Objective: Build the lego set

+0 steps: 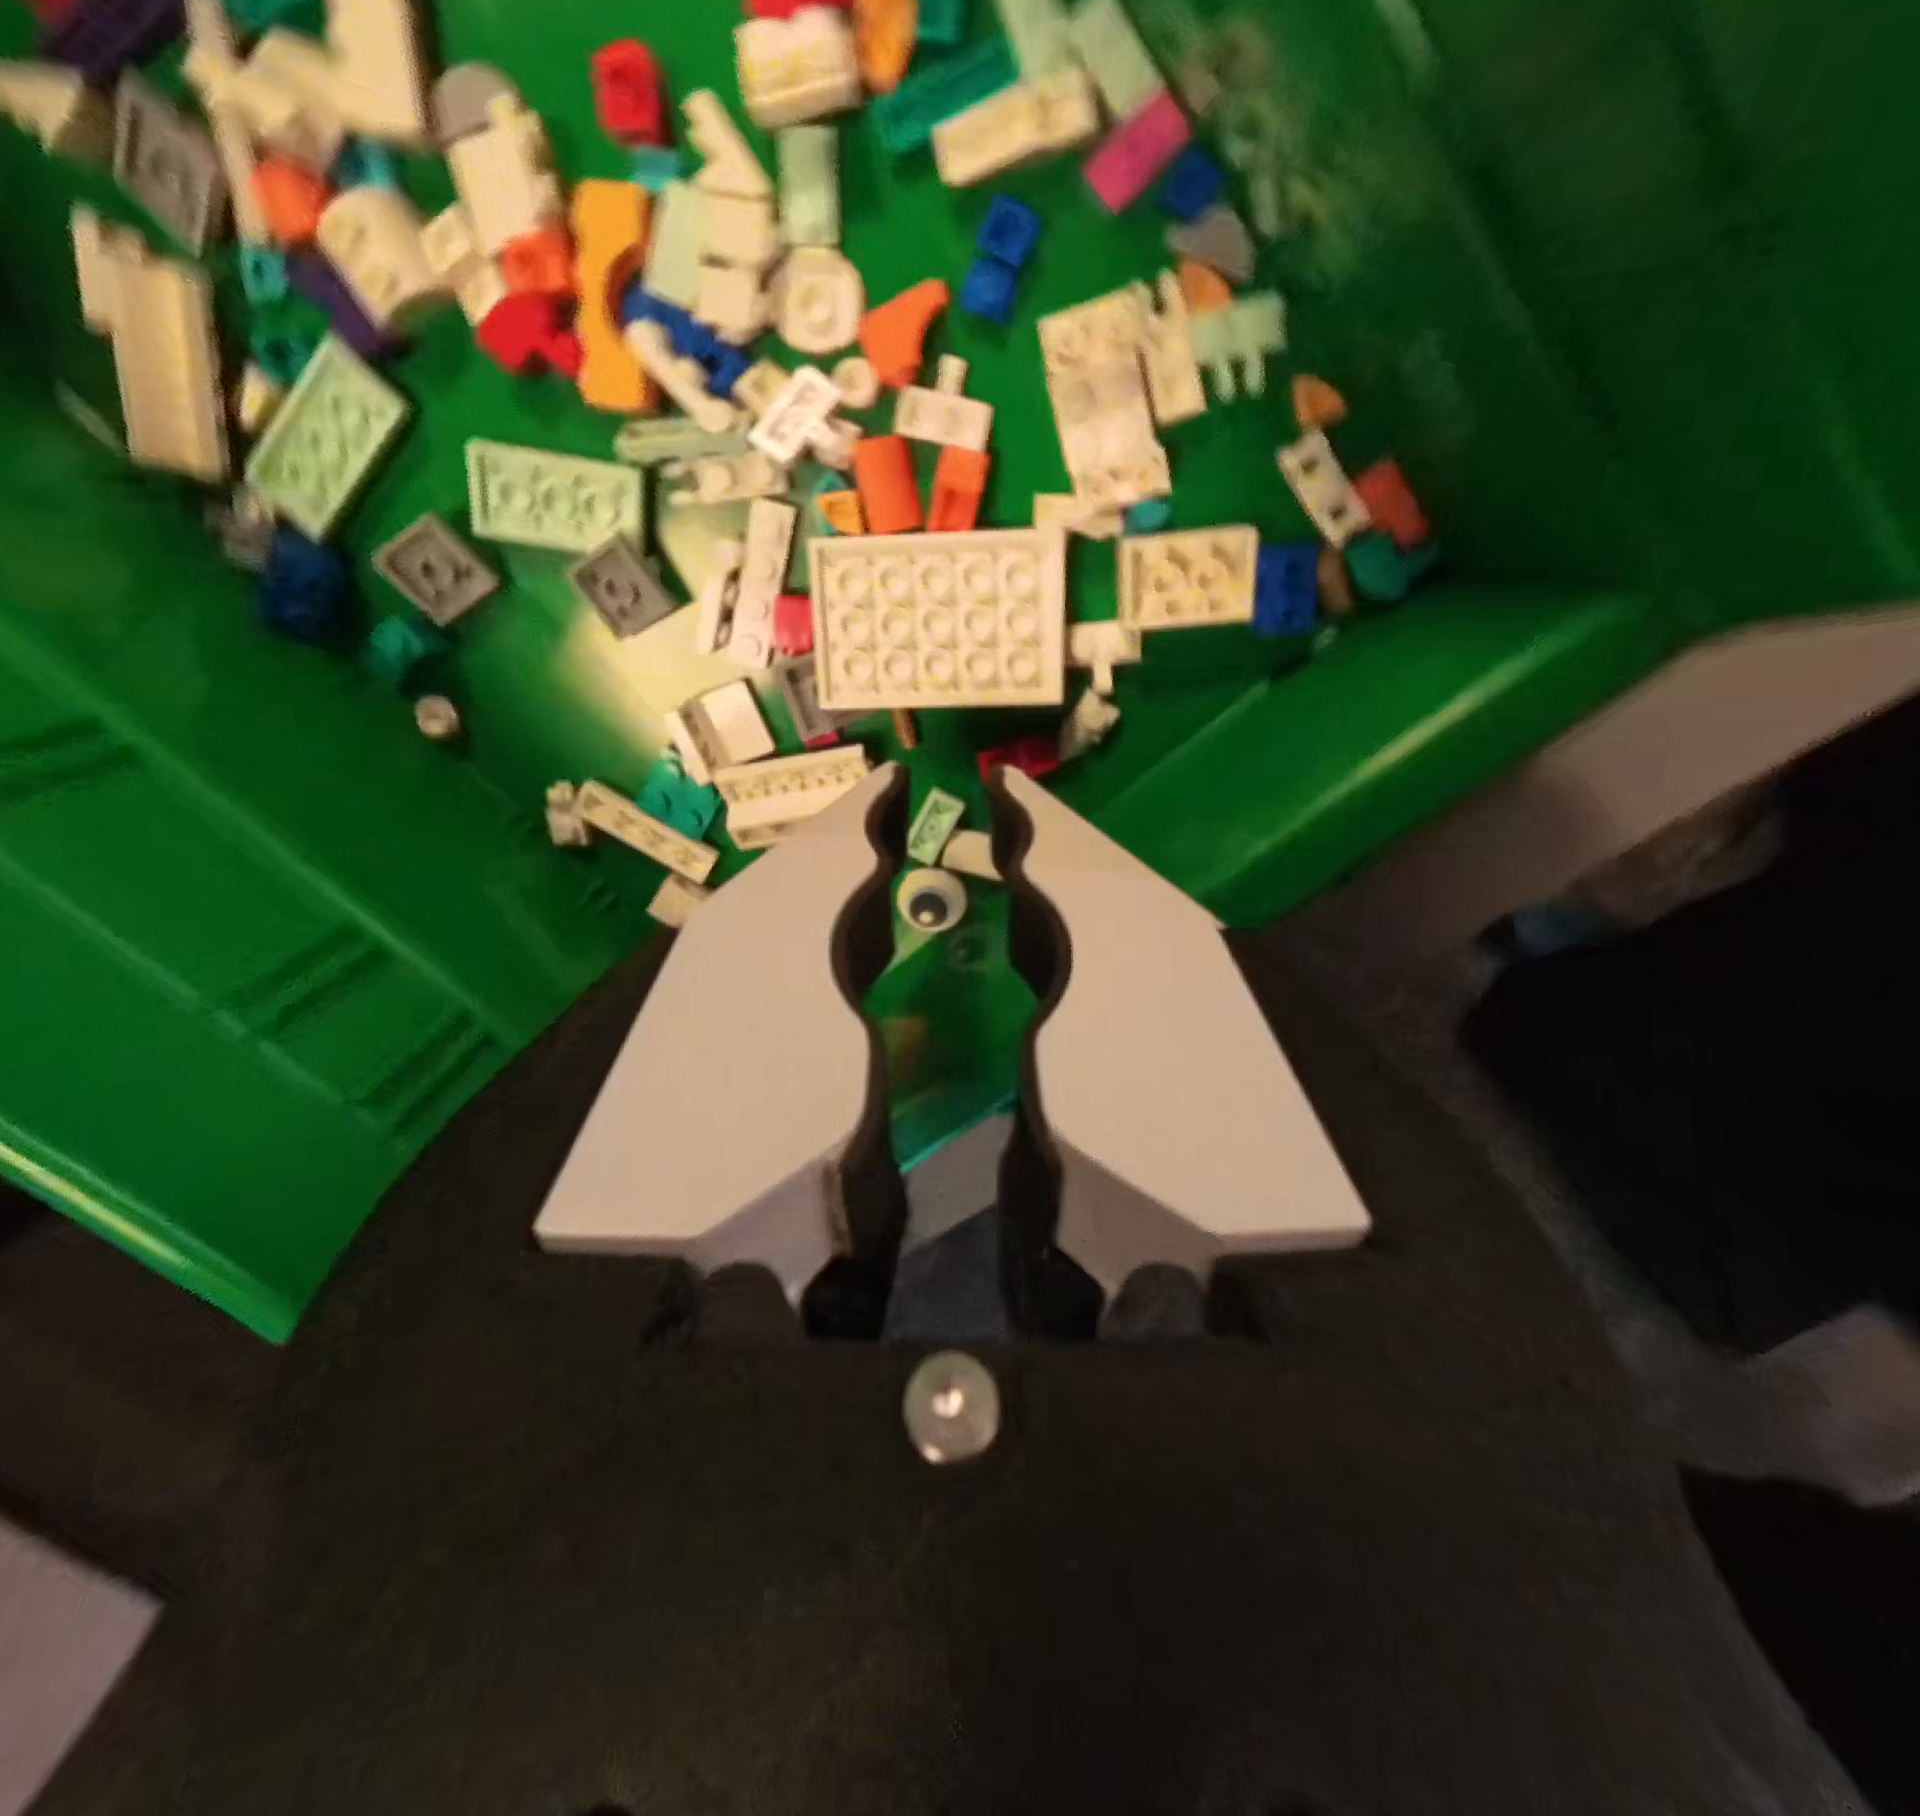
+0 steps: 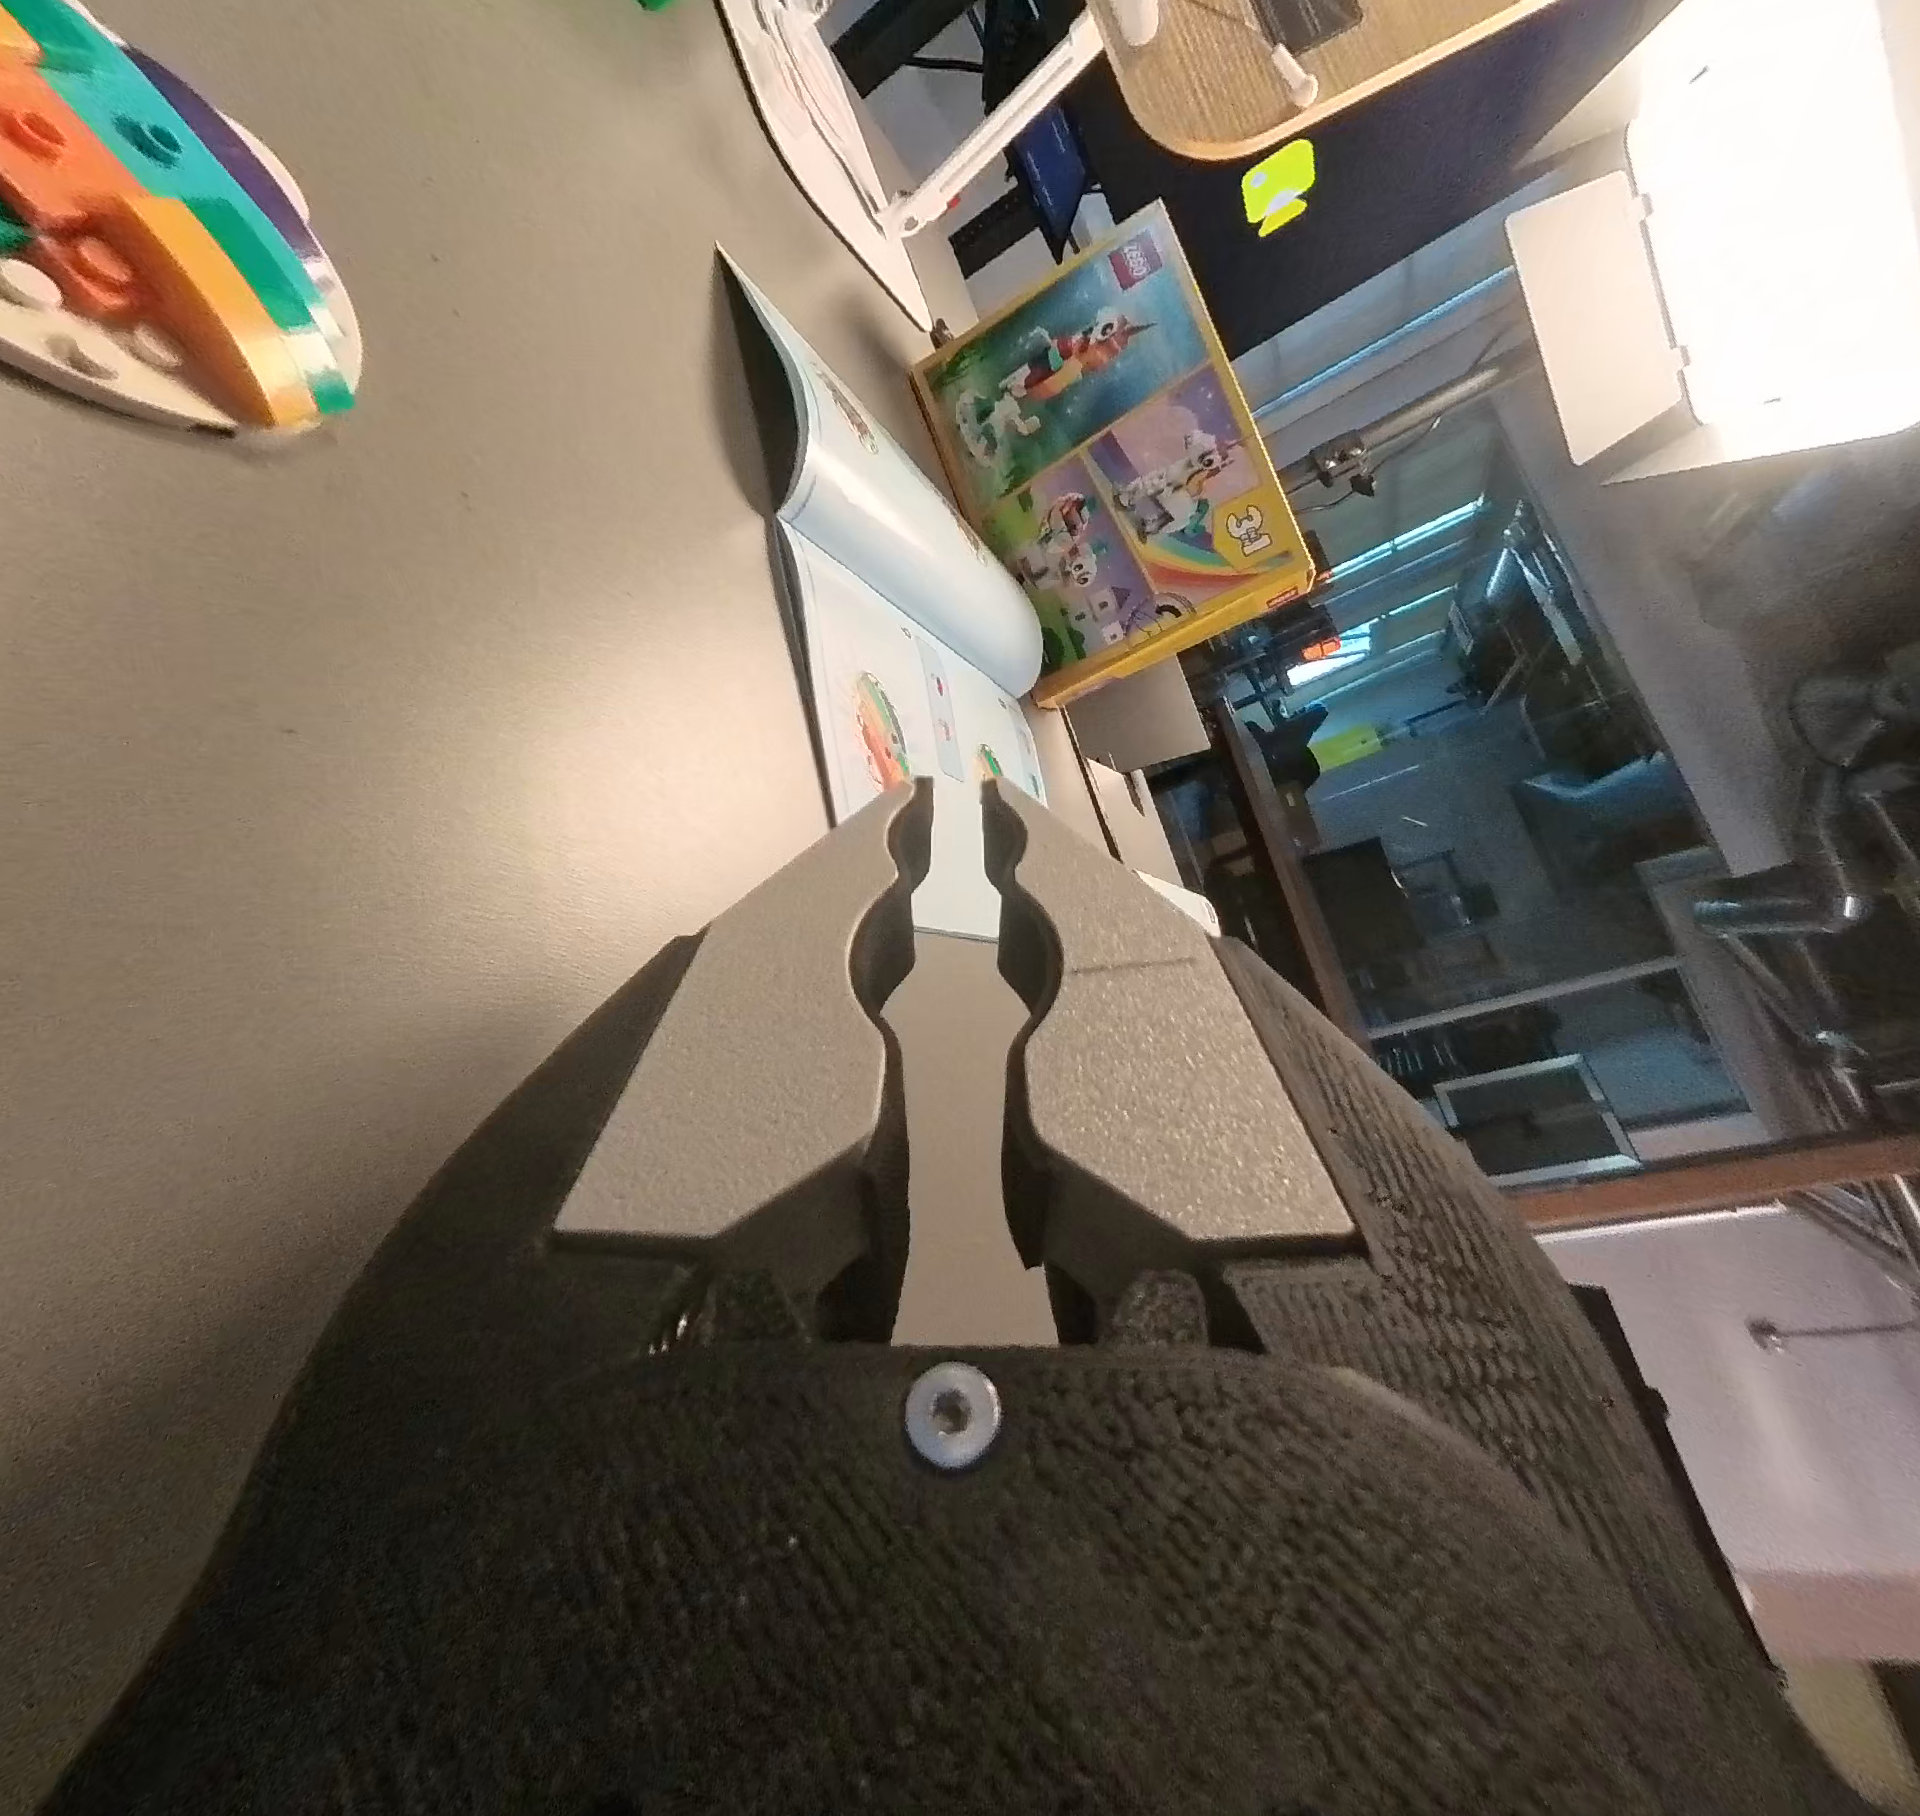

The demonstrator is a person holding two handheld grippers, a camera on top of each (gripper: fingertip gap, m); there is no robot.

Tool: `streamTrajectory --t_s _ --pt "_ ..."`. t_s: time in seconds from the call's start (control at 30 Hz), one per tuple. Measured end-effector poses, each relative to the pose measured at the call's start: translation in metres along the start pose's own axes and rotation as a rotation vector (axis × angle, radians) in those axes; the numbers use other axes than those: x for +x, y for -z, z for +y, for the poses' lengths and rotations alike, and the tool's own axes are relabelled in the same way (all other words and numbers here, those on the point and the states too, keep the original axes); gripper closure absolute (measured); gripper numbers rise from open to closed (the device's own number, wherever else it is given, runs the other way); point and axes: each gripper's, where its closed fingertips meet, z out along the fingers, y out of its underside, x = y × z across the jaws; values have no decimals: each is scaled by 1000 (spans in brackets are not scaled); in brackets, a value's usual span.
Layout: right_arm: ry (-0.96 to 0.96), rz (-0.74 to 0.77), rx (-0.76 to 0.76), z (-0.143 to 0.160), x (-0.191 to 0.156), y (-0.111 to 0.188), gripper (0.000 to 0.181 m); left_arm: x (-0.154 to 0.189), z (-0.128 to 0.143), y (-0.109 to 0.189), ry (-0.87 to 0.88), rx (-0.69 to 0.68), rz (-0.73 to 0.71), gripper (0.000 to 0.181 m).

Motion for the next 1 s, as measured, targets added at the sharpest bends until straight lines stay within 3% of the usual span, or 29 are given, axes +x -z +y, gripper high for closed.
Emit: streamTrajectory --t_s 0.1,0.23,0.47,0.6,0.73,1.0 --pt "-6 -3 6 -1 0 0 173 -5 2 -2 -238 -33 -48 162" --pt "-21 4 12 -1 2 1 173 7 10 -13 -482 -79 71 170" --pt "-22 2 -6 2 2 -1 173 10 11 -19 -534 -151 207 160" --pt "-20 2 -18 4 1 -2 173 9 12 -20 -590 -155 197 160" --pt "-19 3 -25 5 1 -3 173 10 14 -20 -671 -158 155 172" --pt "-19 6 -32 7 2 -4 173 13 14 -20 -739 -151 138 170"
